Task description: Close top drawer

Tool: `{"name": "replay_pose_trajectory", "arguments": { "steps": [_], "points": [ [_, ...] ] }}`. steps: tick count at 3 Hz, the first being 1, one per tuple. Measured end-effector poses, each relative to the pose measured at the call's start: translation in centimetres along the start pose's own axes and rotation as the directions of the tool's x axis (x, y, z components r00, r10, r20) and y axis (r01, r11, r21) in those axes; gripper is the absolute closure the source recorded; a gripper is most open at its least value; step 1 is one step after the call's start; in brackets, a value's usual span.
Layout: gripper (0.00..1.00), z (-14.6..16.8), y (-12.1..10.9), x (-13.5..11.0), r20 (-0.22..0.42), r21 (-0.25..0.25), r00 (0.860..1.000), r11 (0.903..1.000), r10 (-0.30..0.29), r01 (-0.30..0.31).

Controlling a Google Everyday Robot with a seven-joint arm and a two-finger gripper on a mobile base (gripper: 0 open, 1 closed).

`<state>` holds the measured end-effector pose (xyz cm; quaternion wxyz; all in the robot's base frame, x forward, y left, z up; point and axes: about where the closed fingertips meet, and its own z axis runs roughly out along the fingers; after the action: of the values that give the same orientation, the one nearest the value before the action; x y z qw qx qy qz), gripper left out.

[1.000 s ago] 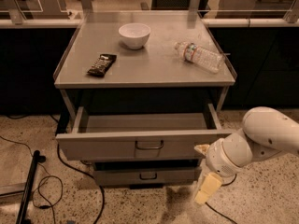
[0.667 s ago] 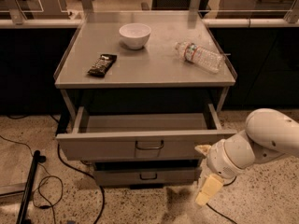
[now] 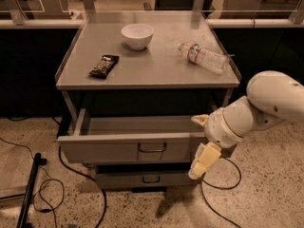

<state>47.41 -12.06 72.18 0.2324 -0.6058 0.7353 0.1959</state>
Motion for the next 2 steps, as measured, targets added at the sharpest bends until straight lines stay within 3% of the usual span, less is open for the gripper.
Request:
{"name": "replay_pose_trajectory", "arguments": {
  "steps": [2],
  "points": [
    [0.0,-0.1,1.2,0.5,0.016,-0.008,1.0,0.9999,0.006,-0.006]
  ]
}}
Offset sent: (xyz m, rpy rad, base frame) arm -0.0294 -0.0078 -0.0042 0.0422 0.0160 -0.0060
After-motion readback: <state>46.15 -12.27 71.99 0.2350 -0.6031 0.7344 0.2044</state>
